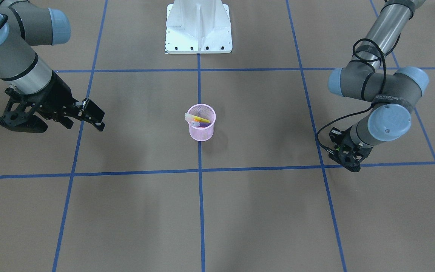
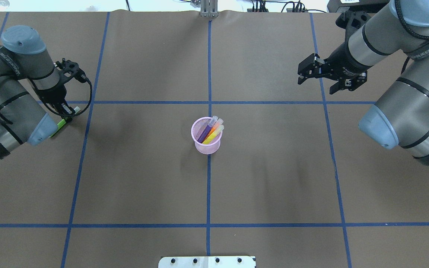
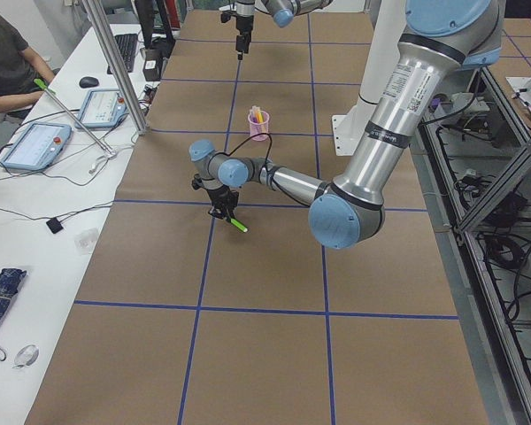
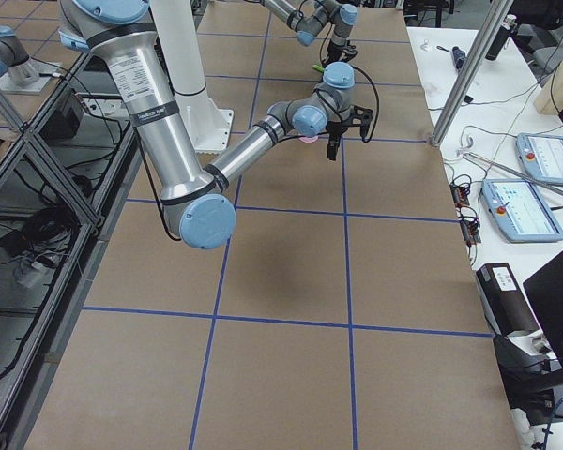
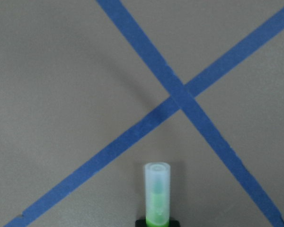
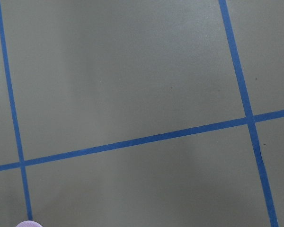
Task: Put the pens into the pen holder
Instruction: 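Grasp the green marker with the left gripper while the right arm withdraws, then carry the green marker over the cup and release it with the left gripper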
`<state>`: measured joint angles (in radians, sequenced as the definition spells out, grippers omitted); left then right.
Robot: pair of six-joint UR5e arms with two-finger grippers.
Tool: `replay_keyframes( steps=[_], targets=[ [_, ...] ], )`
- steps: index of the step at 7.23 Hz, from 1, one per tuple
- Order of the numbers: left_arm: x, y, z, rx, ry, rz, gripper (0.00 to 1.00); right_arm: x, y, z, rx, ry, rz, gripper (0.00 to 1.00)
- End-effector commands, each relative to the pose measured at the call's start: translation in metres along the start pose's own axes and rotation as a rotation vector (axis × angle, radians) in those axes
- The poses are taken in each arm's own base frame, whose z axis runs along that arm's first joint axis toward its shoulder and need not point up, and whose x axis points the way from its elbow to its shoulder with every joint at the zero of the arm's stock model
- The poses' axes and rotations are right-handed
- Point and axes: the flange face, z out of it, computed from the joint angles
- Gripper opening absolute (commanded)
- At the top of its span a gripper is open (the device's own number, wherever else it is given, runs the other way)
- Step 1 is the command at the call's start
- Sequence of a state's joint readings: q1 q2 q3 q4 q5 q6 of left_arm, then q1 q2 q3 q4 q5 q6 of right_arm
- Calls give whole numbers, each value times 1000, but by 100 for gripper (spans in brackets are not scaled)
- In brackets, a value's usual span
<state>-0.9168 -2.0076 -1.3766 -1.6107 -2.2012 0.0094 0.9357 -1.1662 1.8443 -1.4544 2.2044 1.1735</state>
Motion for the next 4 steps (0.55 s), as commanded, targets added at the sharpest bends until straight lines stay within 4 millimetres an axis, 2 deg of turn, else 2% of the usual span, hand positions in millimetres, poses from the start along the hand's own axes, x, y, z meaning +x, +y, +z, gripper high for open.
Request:
replay_keyframes(
  steps=[1,2,3,4],
  targets=[
    [4,-7,-9,15,2,5,0,0,1,-1,1,-2,-2,100],
    [21,-20,-42,75,2,34,0,-2,2,-4,3,-7,-5,100],
    [50,-23,-81,155,-4,76,0,-2,2,-6,6,-9,-6,100],
    [88,-21,-129,290,-82,26,0,2,-2,-9,13,-8,-3,100]
  ],
)
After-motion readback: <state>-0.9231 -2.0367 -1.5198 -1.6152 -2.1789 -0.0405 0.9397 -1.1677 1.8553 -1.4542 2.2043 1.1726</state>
